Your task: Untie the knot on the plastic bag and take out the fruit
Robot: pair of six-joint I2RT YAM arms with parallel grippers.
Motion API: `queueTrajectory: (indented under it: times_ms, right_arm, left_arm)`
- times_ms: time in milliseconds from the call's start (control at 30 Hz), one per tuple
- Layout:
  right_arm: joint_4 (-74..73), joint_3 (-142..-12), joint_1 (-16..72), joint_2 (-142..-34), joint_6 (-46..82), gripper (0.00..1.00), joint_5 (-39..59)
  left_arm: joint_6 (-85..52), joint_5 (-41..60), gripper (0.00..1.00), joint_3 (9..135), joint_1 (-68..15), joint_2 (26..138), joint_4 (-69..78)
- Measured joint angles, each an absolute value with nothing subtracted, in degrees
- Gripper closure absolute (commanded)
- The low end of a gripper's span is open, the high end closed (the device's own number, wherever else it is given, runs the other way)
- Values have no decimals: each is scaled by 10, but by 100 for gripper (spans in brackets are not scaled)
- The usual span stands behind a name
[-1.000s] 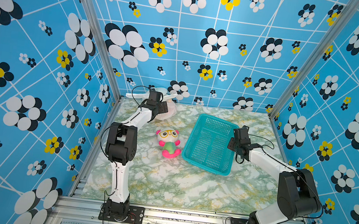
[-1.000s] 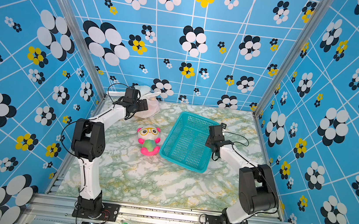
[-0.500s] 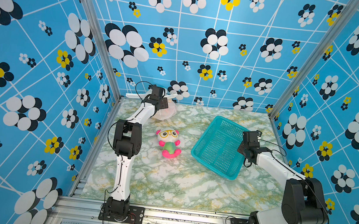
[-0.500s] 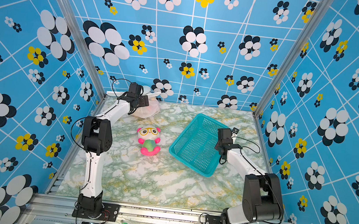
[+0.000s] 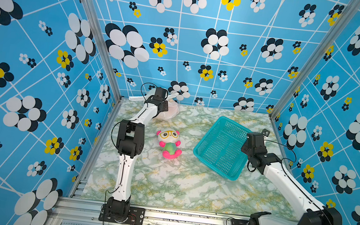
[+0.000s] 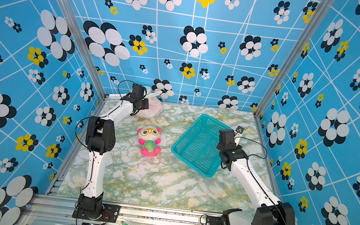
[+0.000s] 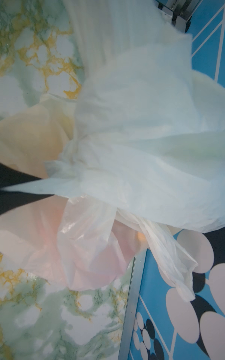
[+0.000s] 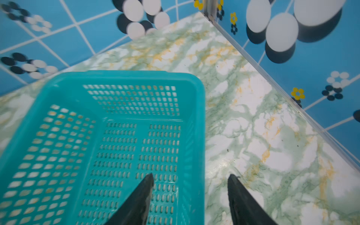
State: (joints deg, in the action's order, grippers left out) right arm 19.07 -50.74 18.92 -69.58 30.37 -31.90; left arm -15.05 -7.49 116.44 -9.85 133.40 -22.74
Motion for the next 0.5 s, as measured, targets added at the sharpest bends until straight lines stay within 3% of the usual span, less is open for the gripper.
queueTrajectory:
  times_ms: [167, 500]
  right_arm:
    - [184, -623, 308, -775, 280, 34, -295]
    - [209, -951, 365, -1117, 240, 41, -258]
  left_arm:
    - [-127, -67, 100, 1164, -124, 1334, -227]
    - [-72, -66, 100, 1126, -196, 1284, -227]
